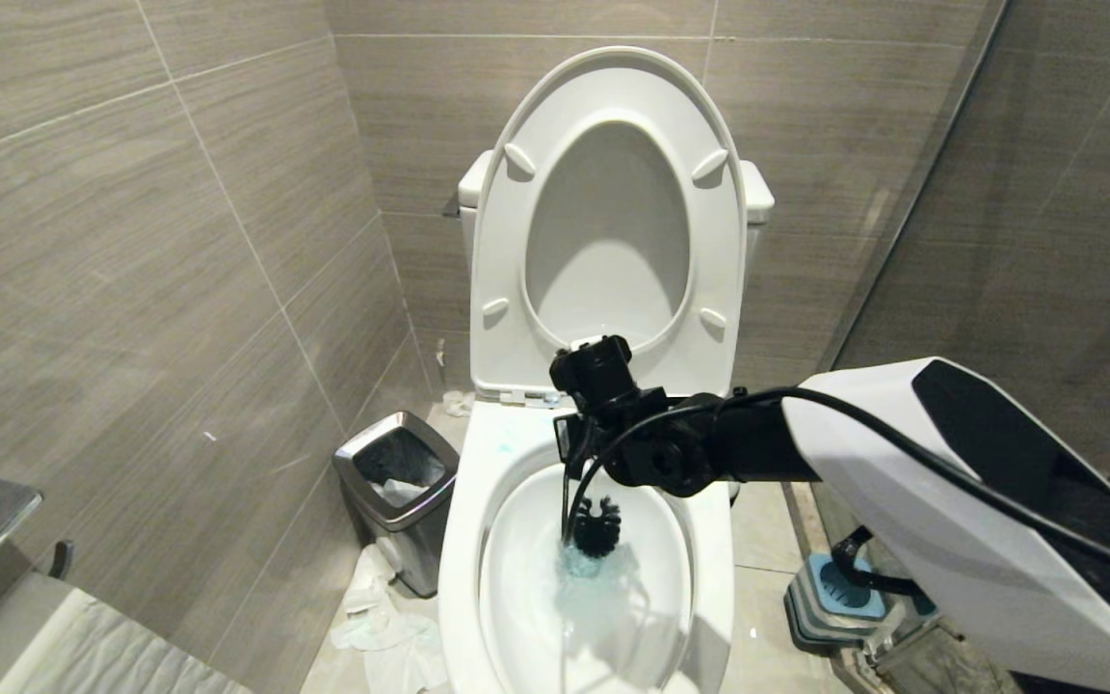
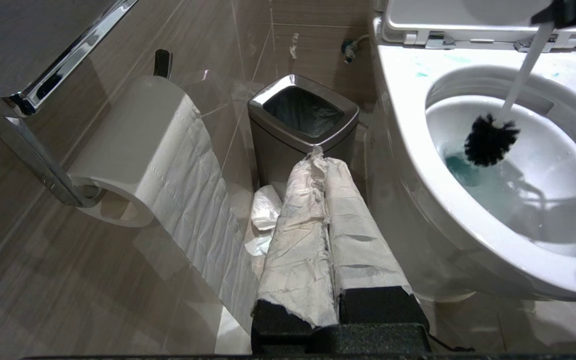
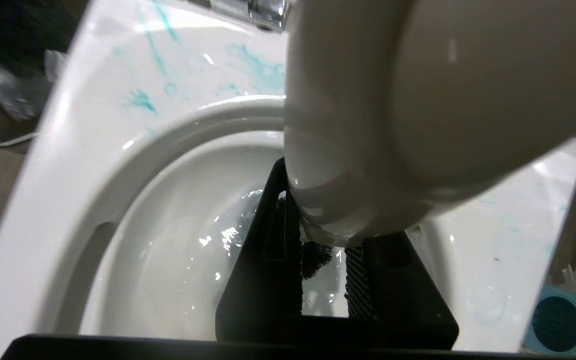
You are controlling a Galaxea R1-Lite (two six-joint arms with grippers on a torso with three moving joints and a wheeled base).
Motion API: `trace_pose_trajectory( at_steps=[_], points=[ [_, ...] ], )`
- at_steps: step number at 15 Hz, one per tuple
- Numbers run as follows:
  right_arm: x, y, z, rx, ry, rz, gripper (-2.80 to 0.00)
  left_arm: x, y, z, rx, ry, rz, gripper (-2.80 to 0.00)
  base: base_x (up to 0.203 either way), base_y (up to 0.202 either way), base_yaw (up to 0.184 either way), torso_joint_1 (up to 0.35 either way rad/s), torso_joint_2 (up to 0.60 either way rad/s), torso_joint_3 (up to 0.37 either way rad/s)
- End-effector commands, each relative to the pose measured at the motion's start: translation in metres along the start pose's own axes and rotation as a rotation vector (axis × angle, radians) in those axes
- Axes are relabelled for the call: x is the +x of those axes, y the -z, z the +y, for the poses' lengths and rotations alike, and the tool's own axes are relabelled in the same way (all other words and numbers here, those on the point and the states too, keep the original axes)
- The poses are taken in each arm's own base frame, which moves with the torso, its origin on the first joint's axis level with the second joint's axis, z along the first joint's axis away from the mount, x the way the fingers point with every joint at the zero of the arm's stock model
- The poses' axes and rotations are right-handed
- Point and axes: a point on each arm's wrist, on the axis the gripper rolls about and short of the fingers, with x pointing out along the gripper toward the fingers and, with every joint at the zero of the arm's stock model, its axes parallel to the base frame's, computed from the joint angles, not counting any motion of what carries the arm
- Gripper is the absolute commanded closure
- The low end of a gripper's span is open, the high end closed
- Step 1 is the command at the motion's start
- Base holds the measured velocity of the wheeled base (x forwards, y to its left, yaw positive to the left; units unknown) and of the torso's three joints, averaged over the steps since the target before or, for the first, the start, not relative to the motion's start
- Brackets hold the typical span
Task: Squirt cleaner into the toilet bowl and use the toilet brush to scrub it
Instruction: Scrub the toilet bowl
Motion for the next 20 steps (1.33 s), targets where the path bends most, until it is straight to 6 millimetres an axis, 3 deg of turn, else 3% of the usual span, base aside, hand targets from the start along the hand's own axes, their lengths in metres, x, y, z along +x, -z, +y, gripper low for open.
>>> trace_pose_trajectory(
  at_steps=[1,6,9,13,20],
  points=[
    [-0.042,-0.036,-0.011,0.039,-0.023,-0.074,0.0,0.0,0.0,0.0,0.0,0.0,0.002,0.0,0.0,0.0,0.0,0.0,0.0,0.0],
    [-0.154,-0.083,-0.04,0.068,-0.106,-0.154,0.0,0.0,0.0,0.0,0.001,0.0,0.002,0.0,0.0,0.0,0.0,0.0,0.0,0.0],
    [-0.194,-0.108,-0.038,0.07,-0.156,-0.189,0.0,0.0,0.0,0.0,0.0,0.0,0.002,0.0,0.0,0.0,0.0,0.0,0.0,0.0],
    [-0.211,-0.11,-0.012,0.049,-0.191,-0.199,0.0,0.0,0.0,0.0,0.0,0.0,0.002,0.0,0.0,0.0,0.0,0.0,0.0,0.0],
    [-0.23,-0.109,-0.025,0.014,-0.182,-0.146,0.0,0.0,0.0,0.0,0.0,0.0,0.002,0.0,0.0,0.0,0.0,0.0,0.0,0.0]
  ],
)
